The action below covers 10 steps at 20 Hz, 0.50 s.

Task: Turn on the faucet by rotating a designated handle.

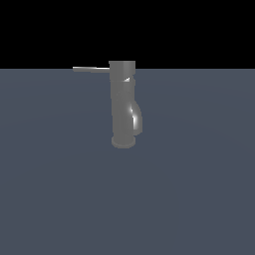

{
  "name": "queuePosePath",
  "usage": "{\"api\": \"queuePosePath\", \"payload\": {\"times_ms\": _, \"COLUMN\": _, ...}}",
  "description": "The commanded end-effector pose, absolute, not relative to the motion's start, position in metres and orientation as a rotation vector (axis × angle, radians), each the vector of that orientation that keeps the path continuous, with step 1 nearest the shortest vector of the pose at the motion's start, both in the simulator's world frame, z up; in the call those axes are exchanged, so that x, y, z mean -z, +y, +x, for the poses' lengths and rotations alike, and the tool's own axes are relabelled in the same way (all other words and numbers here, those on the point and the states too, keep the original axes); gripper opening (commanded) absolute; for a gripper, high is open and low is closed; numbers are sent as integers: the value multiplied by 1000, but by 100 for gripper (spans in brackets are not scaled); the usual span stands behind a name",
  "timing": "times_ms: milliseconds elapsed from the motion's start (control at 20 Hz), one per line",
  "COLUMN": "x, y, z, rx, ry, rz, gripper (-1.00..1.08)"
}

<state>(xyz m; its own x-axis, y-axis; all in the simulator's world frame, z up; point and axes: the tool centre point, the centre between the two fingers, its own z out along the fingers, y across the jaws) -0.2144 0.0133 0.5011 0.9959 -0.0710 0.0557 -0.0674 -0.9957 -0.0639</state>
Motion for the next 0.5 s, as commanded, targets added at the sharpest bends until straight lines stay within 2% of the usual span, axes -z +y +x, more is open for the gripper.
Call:
{"api": "queuePosePath", "payload": {"times_ms": 0, "x": -499, "y": 16, "z": -204, "rx": 78, "ry": 170, "rz": -3062, "gripper": -100}}
{"api": "queuePosePath", "payload": {"times_ms": 450, "x": -484, "y": 30, "z": -152, "rx": 22, "ry": 474, "rz": -2988, "gripper": -100}}
